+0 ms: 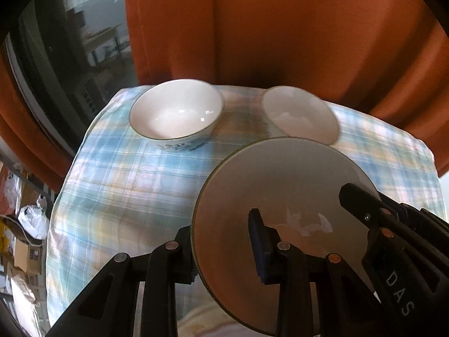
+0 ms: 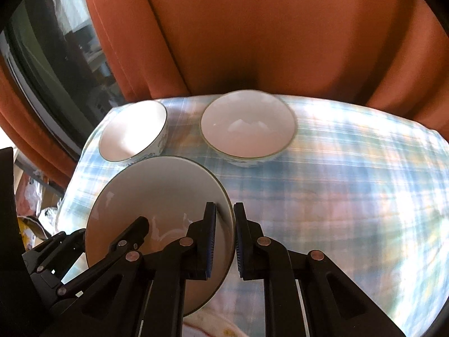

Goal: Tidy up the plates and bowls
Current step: 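Carry the white bowl with the right gripper toward the plate stack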

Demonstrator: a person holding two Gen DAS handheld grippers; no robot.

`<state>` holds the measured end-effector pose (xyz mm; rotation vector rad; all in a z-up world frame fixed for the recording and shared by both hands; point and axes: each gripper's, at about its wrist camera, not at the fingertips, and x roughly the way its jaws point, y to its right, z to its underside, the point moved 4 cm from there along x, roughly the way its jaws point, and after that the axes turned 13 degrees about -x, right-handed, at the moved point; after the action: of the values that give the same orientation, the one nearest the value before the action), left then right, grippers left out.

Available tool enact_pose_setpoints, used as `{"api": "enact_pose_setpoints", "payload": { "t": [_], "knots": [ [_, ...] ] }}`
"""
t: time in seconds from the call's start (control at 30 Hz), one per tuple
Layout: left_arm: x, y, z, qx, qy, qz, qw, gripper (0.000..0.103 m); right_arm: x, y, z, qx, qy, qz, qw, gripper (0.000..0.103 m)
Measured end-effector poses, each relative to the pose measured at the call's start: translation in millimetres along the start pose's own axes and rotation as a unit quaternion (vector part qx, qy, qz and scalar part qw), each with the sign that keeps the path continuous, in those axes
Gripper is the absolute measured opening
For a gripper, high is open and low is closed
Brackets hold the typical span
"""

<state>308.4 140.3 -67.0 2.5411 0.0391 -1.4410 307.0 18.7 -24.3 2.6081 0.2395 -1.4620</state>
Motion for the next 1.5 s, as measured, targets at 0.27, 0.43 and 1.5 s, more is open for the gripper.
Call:
{"api": "enact_pose_setpoints", "payload": {
  "t": [0.27, 0.43, 1.5],
  "knots": [
    [-36.0, 29.7, 40.4, 0.034, -0.005, 0.027, 0.9991, 0.029, -47.5, 21.8, 38.0, 0.031, 0.002, 0.031, 0.999, 0.016],
    [-50.0, 50.2, 66.0, 0.046, -0.006, 0.032, 0.9984, 0.03, -71.1, 39.4, 67.3, 0.045, 0.002, 0.039, 0.998, 0.016],
    [-22.0, 144.4, 214.1, -0.003, -0.042, -0.046, 0.998, 0.03, -71.3, 143.0, 210.7, 0.014, -0.045, 0.005, 0.999, 0.016]
  ]
}}
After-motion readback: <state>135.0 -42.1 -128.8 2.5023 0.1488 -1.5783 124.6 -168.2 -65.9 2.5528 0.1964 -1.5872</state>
